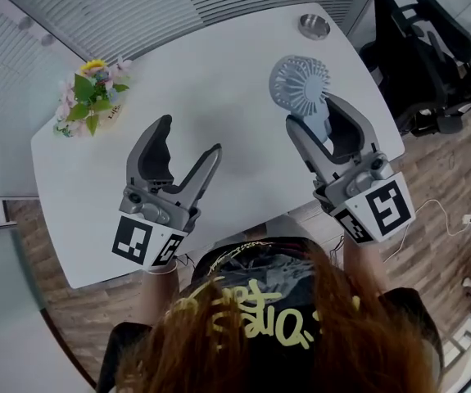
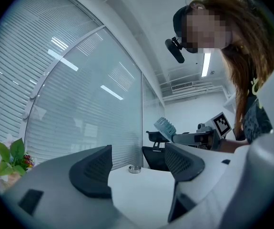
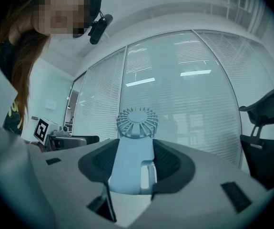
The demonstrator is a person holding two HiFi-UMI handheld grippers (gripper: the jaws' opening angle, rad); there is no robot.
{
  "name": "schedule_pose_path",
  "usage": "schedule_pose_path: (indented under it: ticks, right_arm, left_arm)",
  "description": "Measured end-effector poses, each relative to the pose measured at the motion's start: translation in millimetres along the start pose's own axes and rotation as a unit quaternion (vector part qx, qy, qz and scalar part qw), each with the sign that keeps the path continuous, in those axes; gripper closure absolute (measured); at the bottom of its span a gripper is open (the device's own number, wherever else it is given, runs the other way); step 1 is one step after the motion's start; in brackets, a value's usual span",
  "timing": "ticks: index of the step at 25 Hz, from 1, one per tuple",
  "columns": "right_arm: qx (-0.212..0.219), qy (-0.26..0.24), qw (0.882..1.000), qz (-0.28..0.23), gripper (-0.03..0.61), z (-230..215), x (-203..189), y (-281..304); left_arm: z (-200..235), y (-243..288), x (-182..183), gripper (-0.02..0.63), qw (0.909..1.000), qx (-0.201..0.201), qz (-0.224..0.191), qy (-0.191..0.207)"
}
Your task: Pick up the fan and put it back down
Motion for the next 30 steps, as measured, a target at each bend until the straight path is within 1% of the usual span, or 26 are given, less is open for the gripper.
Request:
schedule_pose_path:
  ticks: [4,10,12,17,22,30]
  right_arm:
    - [0.013,0.002,1.000,0.002,0.360,-25,7,-6]
    - [0.026,0.001,1.000,0.007,0.360,-48,6,-7]
    - [0.029,0.010,0.999,0.011,0.360,-51,6,-7]
    - [0.042,0.001,0.999,0.008,0.360,-61,6,-5]
    - [0.051,0.009,0.999,0.016,0.360,-66,-1,3]
    - [0.061,0.014,0.997,0.047,0.360,-71,-27,19]
  left_arm:
    - [-12,21,1,0.273,0.9999,0.011,0.003,0.002]
    - [-19,39,-11,0.273,0.9995,0.029,0.007,-0.006]
    - [-21,43,-12,0.273,0.9994,0.033,0.007,-0.006]
    - [-23,50,-13,0.275,0.9990,0.043,0.010,-0.002]
    - [-21,50,-15,0.276,0.9983,0.055,0.018,-0.001]
    - [-14,47,-30,0.276,0.9971,0.067,0.033,-0.013]
Point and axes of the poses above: the fingertips, and each gripper's own axes: y forward along the fingers, z to its left, x out of its top, the point moved 3 cm from there along -y, backward along the fingers, and after that the axes turned 8 degrees about y, right-handed, at the moved point
